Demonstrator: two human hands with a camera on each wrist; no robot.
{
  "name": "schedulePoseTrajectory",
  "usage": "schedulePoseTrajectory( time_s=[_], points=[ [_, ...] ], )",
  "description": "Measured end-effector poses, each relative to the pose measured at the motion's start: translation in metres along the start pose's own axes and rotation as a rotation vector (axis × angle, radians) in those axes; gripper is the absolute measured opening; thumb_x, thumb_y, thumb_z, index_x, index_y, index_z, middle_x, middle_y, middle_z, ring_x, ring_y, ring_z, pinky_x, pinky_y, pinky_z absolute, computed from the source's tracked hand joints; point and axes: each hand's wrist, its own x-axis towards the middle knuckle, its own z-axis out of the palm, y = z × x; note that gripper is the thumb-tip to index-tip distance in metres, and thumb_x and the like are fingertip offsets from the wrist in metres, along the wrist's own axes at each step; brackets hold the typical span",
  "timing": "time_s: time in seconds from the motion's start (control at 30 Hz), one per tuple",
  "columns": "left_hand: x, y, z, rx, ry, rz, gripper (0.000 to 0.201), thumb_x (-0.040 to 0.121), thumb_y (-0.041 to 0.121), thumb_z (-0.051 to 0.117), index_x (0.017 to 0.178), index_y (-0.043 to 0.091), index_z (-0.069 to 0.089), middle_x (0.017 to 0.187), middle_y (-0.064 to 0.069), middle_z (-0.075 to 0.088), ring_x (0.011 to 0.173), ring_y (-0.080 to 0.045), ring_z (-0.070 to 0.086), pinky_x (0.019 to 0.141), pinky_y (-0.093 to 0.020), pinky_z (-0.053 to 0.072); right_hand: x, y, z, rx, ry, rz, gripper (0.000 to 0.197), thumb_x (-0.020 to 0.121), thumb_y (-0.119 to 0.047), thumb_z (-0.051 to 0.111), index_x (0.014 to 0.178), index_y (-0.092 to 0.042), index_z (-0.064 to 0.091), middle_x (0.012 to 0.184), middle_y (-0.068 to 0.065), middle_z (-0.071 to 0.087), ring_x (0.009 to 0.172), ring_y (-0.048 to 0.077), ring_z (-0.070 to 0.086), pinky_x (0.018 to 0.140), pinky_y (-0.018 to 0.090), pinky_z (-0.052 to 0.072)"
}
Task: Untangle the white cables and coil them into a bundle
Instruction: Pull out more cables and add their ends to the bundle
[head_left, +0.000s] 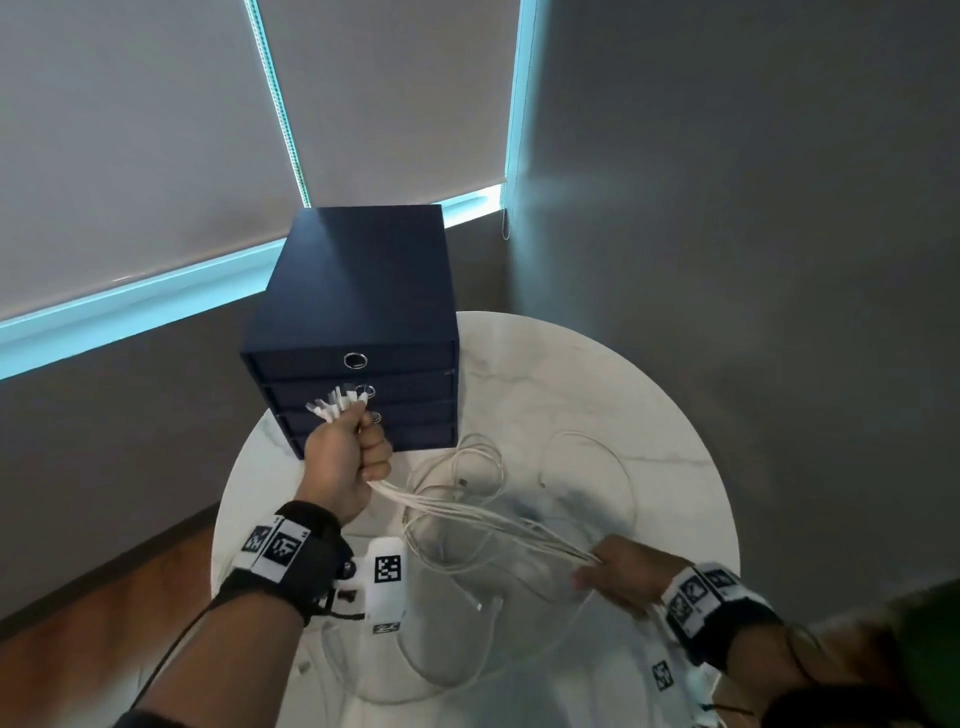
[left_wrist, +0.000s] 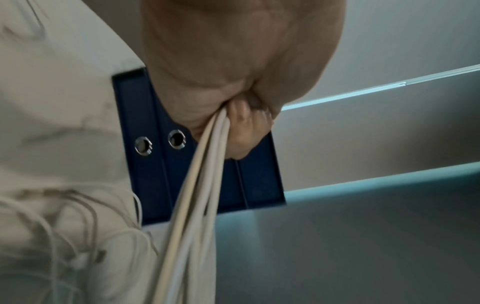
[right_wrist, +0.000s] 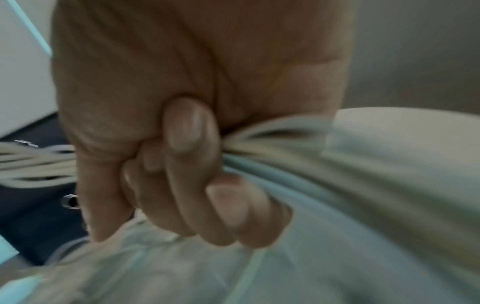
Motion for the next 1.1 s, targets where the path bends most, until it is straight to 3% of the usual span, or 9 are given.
schedulePoseTrajectory(
  time_s=[0.2,0.33,0.4,0.5,0.6,0.7,0.8,0.9,1.1],
  points=[
    [-0.002,-0.006,-0.024,0.103,0.039,-0.07,0.037,0.107,0.023,0.035,0.07,0.021,0.036,0.051,0.008,0.022,0.036,-0.005,0.018,0.031,-0.015,0.012,-0.016,0.059,-0.037,-0.261,0.209,0.203,0.027,0.091,-0.034,0.065,0.074,-0.025,0.046,0.072,-0.008,0.052,0.06,0.001,0.05,0.044,0.01,0.032],
    [-0.006,-0.028,-0.019,0.259,0.0,-0.131,0.036,0.105,0.021,0.039,0.069,0.021,0.037,0.055,0.006,0.021,0.04,-0.007,0.016,0.034,-0.015,0.012,-0.013,0.068,-0.072,-0.307,0.339,0.229,0.03,0.086,-0.037,0.071,0.064,-0.025,0.054,0.065,-0.01,0.056,0.067,0.009,0.061,0.053,0.016,0.039],
    [-0.01,-0.039,-0.015,0.306,-0.024,-0.137,0.035,0.104,0.018,0.038,0.069,0.022,0.037,0.057,0.005,0.021,0.042,-0.008,0.015,0.038,-0.016,0.01,-0.006,0.078,-0.08,-0.352,0.308,0.232,0.028,0.082,-0.039,0.073,0.062,-0.025,0.058,0.063,-0.009,0.059,0.074,0.016,0.068,0.059,0.022,0.043],
    [-0.016,-0.052,-0.007,0.329,-0.046,-0.131,0.035,0.104,0.017,0.038,0.07,0.022,0.038,0.056,0.006,0.024,0.041,-0.008,0.017,0.041,-0.017,0.011,0.0,0.074,-0.076,-0.436,0.158,0.265,0.032,0.068,-0.048,0.077,0.083,-0.023,0.062,0.062,-0.006,0.061,0.057,0.011,0.062,0.053,0.022,0.046],
    [-0.02,-0.065,-0.001,0.362,-0.029,-0.114,0.038,0.106,0.022,0.041,0.068,0.021,0.038,0.051,0.007,0.029,0.039,-0.009,0.02,0.041,-0.016,0.015,0.01,0.043,-0.066,-0.553,0.005,0.184,0.055,0.049,-0.072,0.071,0.082,-0.028,0.061,0.083,-0.008,0.069,0.079,0.012,0.067,0.074,0.031,0.054],
    [-0.017,-0.08,0.002,0.395,0.008,-0.129,0.041,0.106,0.023,0.043,0.066,0.02,0.038,0.049,0.006,0.031,0.037,-0.01,0.023,0.044,-0.016,0.016,0.032,0.009,-0.057,-0.347,0.135,-0.01,0.056,0.058,-0.08,0.065,0.073,-0.026,0.066,0.082,-0.008,0.068,0.082,0.012,0.064,0.083,0.033,0.05],
    [-0.014,-0.09,0.005,0.369,0.036,-0.135,0.042,0.106,0.024,0.043,0.065,0.019,0.036,0.05,0.004,0.03,0.037,-0.011,0.023,0.044,-0.017,0.017,0.054,-0.019,-0.035,-0.292,0.257,-0.13,0.029,0.08,-0.05,0.072,0.092,-0.024,0.069,0.1,-0.002,0.067,0.097,0.017,0.062,0.09,0.03,0.047],
    [-0.013,-0.094,0.01,0.343,0.058,-0.116,0.042,0.106,0.023,0.042,0.064,0.018,0.037,0.049,0.004,0.03,0.037,-0.011,0.023,0.041,-0.017,0.02,0.077,-0.024,0.005,-0.475,0.278,-0.056,0.034,0.092,-0.03,0.061,0.123,-0.018,0.057,0.131,0.006,0.051,0.119,0.024,0.052,0.098,0.029,0.042],
    [-0.015,-0.09,0.012,0.315,0.033,-0.084,0.043,0.107,0.024,0.043,0.064,0.019,0.036,0.051,0.005,0.026,0.039,-0.011,0.021,0.041,-0.018,0.021,0.088,0.002,0.043,-0.577,0.441,0.055,0.035,0.093,-0.014,0.04,0.128,-0.012,0.049,0.136,0.009,0.048,0.119,0.031,0.053,0.098,0.038,0.046]
  ],
)
